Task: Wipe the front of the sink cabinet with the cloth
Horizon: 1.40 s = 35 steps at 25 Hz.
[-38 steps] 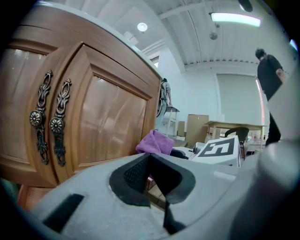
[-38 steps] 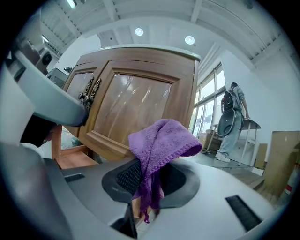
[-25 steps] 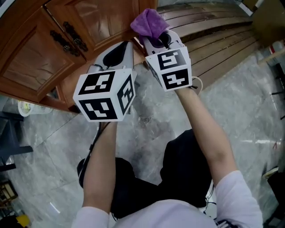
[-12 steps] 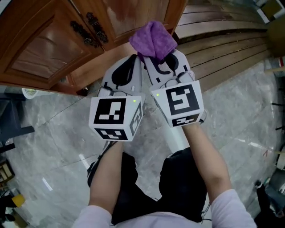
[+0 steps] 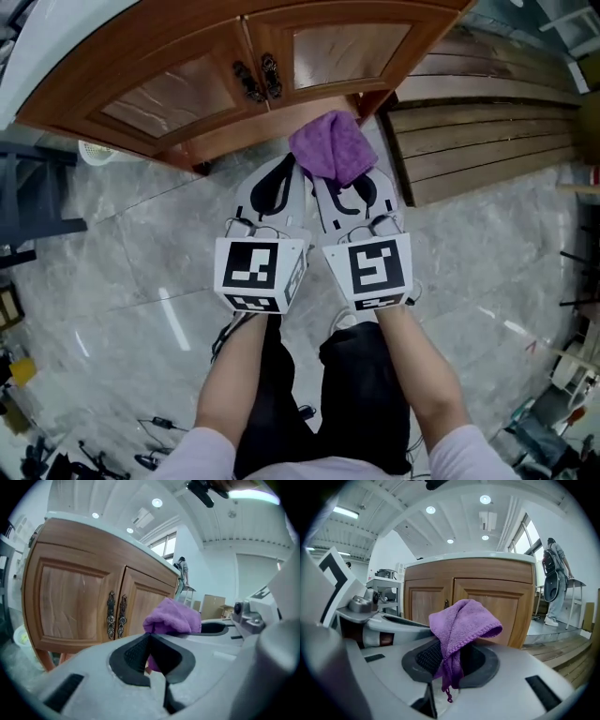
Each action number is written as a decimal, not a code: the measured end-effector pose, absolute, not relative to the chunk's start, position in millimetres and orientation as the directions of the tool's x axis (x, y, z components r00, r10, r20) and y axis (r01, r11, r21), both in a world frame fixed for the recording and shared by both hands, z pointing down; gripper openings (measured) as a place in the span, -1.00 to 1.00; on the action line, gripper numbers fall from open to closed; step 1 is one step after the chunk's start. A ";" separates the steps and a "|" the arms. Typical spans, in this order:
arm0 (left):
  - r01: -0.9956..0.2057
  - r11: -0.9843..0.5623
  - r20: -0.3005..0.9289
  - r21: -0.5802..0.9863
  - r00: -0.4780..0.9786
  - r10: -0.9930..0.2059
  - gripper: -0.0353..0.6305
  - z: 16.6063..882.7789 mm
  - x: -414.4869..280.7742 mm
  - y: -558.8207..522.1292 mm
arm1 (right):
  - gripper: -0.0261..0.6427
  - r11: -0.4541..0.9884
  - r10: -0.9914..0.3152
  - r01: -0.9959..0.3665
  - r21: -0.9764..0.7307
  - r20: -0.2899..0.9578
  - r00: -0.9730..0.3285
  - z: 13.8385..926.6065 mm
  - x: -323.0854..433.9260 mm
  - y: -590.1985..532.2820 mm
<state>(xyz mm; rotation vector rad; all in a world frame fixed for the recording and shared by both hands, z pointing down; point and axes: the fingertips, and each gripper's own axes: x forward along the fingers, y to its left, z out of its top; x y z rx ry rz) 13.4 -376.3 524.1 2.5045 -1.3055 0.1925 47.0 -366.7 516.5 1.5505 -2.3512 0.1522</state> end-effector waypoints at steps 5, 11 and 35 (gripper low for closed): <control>-0.840 -0.500 0.295 0.211 0.542 -0.787 -0.88 450.1 -3.0 -357.3 | -0.69 0.432 -0.852 -0.901 0.040 0.345 -0.394 448.1 32.8 -342.3; -0.871 -0.458 0.322 0.180 0.492 -0.809 -0.88 350.2 -19.5 -315.0 | -0.69 0.475 -0.823 -0.880 0.011 0.358 -0.440 349.0 18.0 -300.3; -0.939 -0.319 0.343 0.131 0.345 -0.874 -0.88 148.2 -11.4 -143.2 | -0.70 0.610 -0.746 -0.792 -0.023 0.322 -0.583 145.8 43.7 -141.6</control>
